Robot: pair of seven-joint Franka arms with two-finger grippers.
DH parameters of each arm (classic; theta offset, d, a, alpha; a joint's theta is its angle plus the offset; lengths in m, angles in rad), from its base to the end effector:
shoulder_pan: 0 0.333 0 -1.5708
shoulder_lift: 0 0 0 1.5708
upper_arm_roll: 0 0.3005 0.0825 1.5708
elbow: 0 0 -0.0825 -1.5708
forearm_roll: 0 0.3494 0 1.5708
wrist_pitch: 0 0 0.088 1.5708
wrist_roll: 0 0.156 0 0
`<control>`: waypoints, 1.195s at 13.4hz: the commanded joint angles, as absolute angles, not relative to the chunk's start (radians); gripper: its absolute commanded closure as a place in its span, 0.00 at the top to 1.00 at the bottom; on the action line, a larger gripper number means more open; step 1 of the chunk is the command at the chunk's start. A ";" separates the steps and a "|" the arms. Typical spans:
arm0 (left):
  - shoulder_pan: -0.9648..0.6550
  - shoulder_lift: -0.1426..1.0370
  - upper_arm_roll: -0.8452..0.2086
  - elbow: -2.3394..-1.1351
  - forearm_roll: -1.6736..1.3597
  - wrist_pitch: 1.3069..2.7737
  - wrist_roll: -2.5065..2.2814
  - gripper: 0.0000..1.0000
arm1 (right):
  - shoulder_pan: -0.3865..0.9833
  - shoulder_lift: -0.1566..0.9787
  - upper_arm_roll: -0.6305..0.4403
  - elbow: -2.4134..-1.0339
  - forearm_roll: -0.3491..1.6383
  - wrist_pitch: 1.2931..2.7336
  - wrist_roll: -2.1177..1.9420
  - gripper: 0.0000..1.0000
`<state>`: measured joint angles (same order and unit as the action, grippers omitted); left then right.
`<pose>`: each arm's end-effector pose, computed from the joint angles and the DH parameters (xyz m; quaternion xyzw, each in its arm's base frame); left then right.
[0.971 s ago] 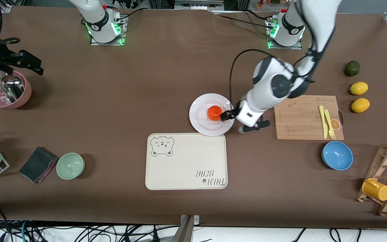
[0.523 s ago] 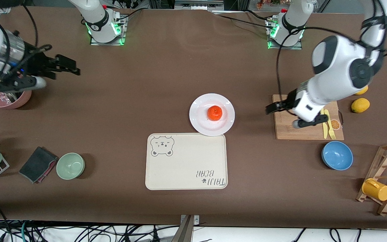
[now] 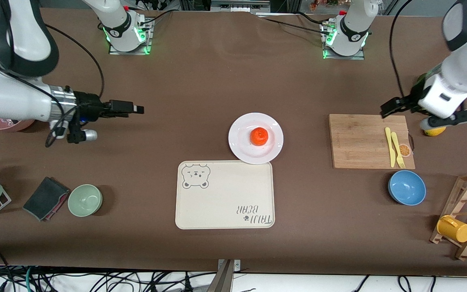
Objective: Place orange and plate with both arms
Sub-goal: 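Withdraw the left gripper while the right gripper reaches toward the plate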
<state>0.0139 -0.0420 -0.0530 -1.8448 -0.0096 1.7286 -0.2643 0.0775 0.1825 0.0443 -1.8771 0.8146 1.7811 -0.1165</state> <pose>0.5046 -0.0214 0.4745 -0.9929 -0.1133 0.0372 0.0021 0.5287 0.1622 0.3862 -0.9174 0.0266 0.1288 0.3755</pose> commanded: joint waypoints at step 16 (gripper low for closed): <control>0.017 -0.040 -0.048 -1.611 0.021 1.508 -0.244 1.00 | 0.316 0.658 0.262 -1.942 1.857 2.361 -1.159 0.98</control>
<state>0.0167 -0.0542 -0.0433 -1.6720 0.0051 1.5371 -0.2623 0.3063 0.5893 0.2602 -2.0037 1.7927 2.3552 -1.0734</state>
